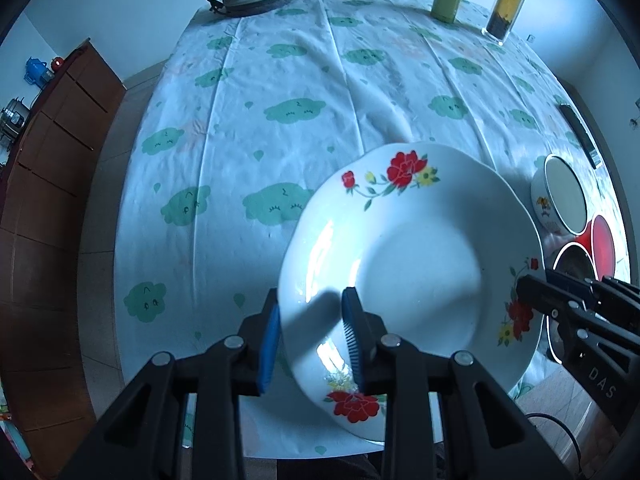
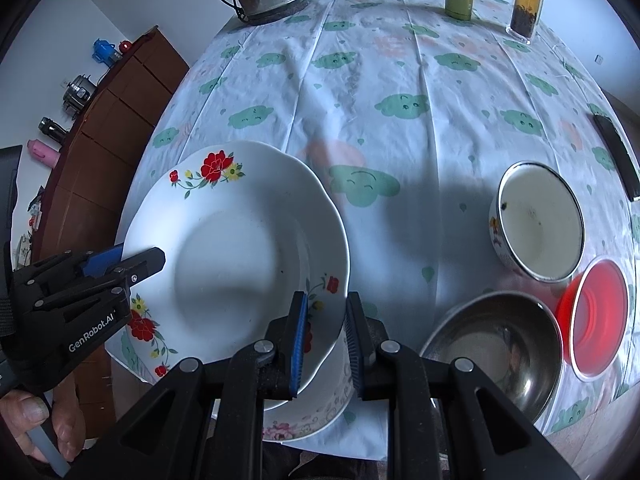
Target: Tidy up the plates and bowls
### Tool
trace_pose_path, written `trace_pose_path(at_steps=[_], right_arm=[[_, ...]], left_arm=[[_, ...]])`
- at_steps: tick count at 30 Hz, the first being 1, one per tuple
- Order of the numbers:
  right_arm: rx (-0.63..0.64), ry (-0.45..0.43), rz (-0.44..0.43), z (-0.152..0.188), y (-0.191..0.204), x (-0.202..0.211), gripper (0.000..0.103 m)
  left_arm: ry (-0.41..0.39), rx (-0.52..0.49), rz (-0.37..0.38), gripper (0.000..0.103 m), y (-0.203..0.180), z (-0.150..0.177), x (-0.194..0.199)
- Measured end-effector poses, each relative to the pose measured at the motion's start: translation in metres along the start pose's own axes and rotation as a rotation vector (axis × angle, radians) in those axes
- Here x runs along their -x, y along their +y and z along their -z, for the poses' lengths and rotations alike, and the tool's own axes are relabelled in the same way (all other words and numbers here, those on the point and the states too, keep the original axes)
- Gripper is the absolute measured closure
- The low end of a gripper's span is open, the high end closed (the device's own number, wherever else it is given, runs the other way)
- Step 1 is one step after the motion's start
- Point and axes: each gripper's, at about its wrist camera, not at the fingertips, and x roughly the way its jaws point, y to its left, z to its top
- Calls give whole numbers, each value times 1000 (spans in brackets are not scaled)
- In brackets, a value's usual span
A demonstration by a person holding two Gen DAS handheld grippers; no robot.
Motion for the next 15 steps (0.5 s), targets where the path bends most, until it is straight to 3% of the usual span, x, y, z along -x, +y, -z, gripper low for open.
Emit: trace_pose_path(at_steps=[15], right_arm=[[-18, 26, -4, 20, -5, -10, 83]], left_arm=[[13, -15, 1, 75, -5, 12, -7]])
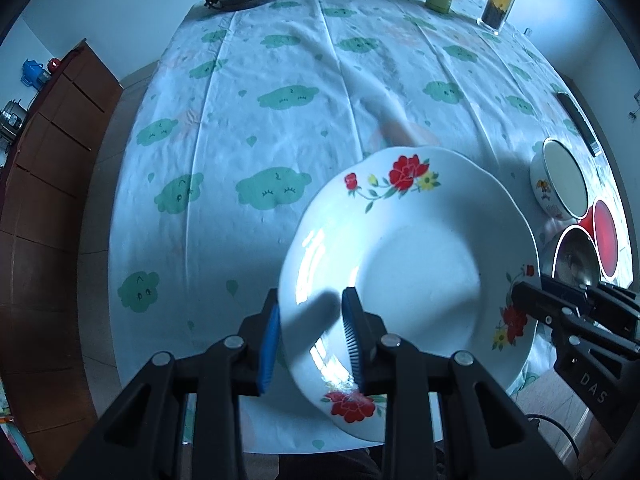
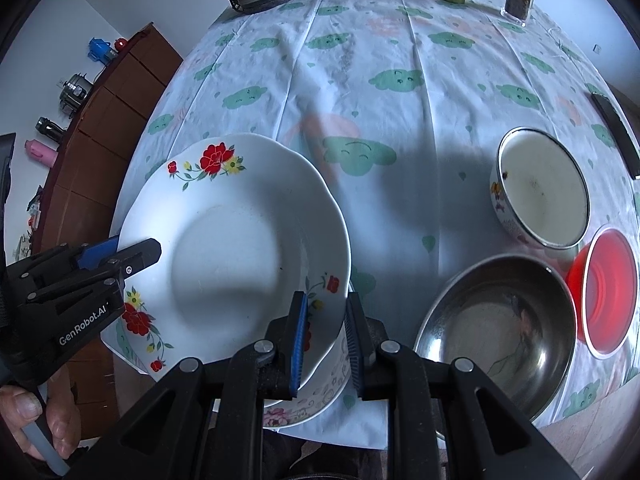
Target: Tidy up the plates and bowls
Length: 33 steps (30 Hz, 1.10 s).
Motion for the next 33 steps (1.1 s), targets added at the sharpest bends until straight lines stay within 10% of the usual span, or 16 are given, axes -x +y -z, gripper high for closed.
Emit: trace_pose_path(at_steps=[33], right_arm=[[-6, 19, 6, 26, -13, -6, 82]], left_arm=[[40, -33, 6, 75, -20, 22, -11]])
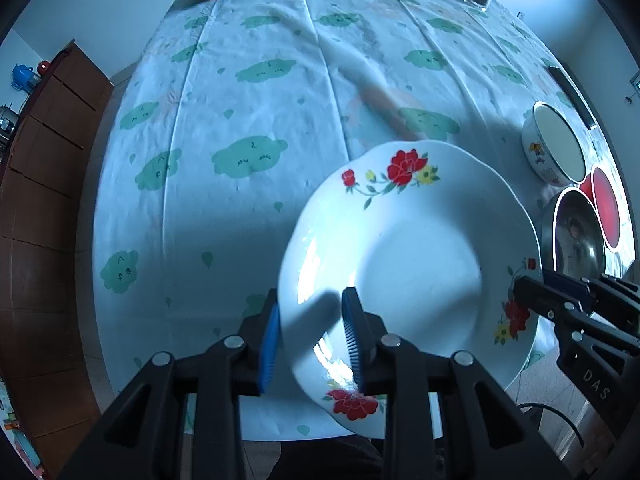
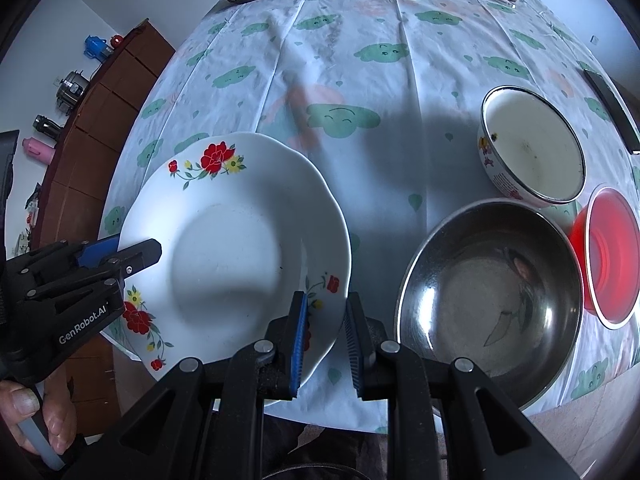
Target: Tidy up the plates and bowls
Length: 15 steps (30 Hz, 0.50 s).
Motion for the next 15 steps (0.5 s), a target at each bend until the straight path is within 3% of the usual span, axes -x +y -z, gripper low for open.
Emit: trace_pose_path(at_steps=[15], right_arm=[[51, 7, 23, 6, 7, -5, 82]], left_arm=[[14, 18, -8, 75, 5, 12, -8]])
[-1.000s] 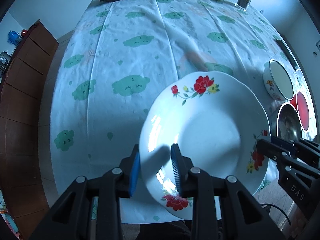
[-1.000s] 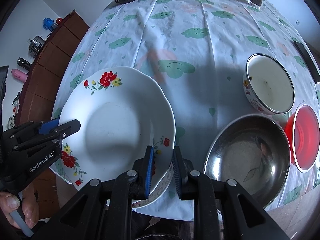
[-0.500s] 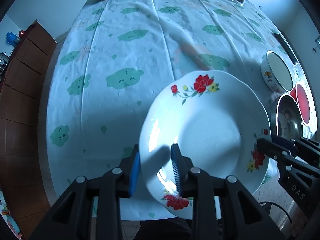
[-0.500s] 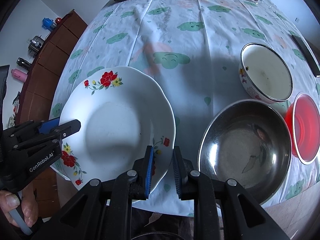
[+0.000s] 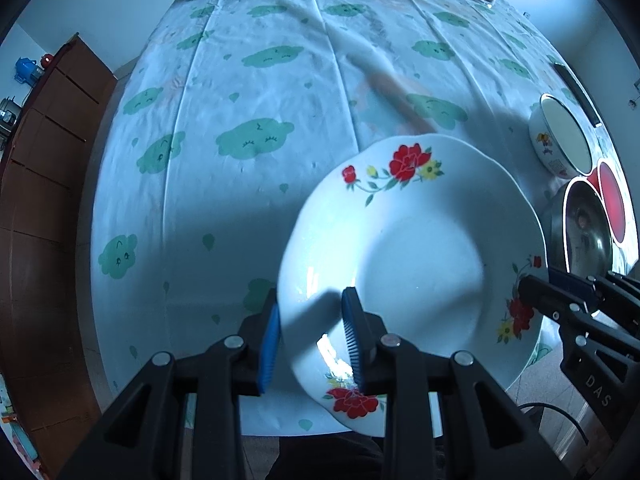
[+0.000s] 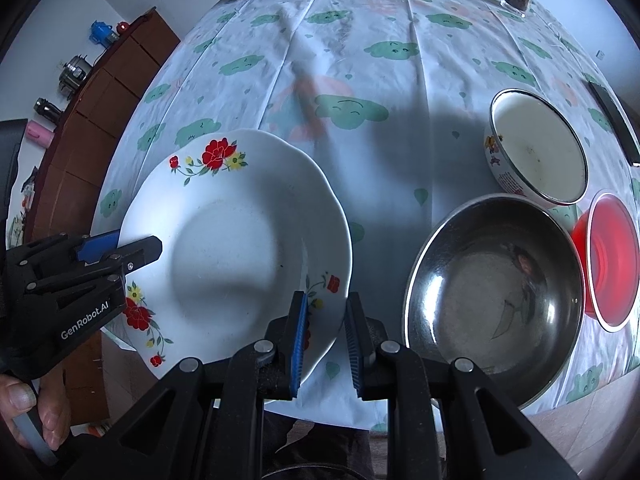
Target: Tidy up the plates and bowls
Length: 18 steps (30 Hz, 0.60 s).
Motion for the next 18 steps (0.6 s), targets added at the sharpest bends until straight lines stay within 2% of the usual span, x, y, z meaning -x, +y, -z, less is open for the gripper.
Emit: trace_pose_path(at_steps=[18], right_arm=[[-11, 19, 5, 5, 0, -11, 82]], left_arm=[[12, -18, 7, 75, 1, 3, -8]])
